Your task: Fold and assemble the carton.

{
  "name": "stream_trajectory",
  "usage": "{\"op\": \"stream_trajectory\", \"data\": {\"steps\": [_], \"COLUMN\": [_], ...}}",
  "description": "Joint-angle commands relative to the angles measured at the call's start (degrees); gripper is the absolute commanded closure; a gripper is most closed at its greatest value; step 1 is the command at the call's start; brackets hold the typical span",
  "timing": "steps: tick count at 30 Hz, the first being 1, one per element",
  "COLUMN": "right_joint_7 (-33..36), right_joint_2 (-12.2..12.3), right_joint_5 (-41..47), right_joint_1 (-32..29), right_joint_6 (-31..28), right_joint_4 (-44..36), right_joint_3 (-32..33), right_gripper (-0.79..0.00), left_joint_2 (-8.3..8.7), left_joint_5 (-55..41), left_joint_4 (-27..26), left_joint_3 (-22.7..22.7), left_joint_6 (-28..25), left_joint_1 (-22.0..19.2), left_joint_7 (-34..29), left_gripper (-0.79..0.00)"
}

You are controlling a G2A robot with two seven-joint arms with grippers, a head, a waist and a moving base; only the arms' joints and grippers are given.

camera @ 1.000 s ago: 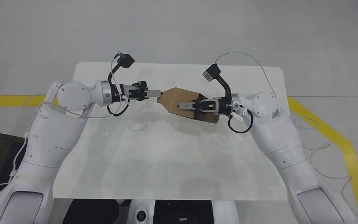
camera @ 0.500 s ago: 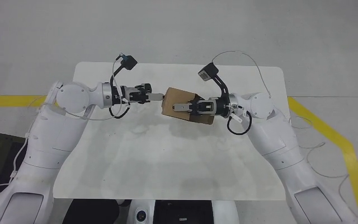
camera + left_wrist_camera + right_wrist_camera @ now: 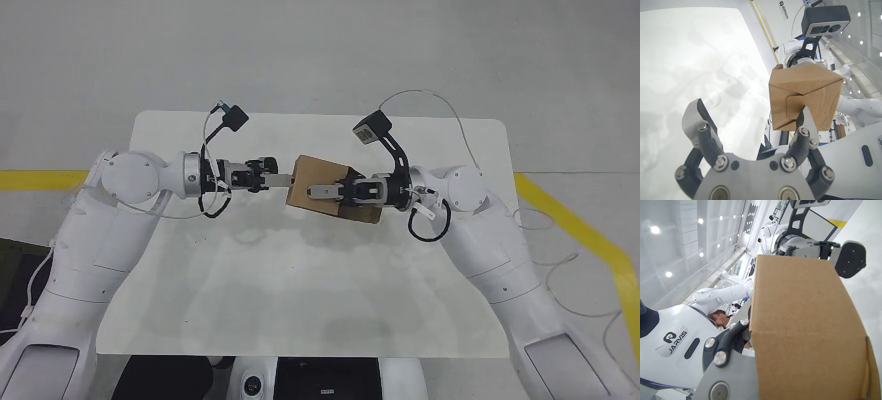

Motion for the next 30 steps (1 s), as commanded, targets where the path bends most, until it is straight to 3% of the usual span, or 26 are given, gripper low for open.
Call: {"op": "stream_trajectory", "data": {"steps": [1, 14, 30], "right_joint_7": [0.2, 0.9, 1.7], "right_joint_2": [0.0, -0.3, -0.5], "right_joint_5": [0.3, 1.9, 2.7], "right_joint_1": [0.0, -0.1, 0.0], "right_joint_6": [-0.1, -0.8, -1.2], "right_joint_4": [0.0, -0.3, -0.1], "right_joint_3": [0.0, -0.4, 0.0], "right_gripper": [0.0, 0.0, 0.0], "left_joint_2": [-0.11, -1.14, -1.83], "left_joint_5": [-0.9, -8.5, -8.8], "left_joint_4": [0.8, 4.7, 5.4], "left_joint_3": [0.4, 2.9, 4.9], "left_joint_6": [-0.3, -1.7, -2.2], "left_joint_1": [-0.2, -2.3, -3.5], "left_joint_7": [-0.6, -3.8, -4.5], "left_gripper": [-0.785, -0.785, -0.785]}}
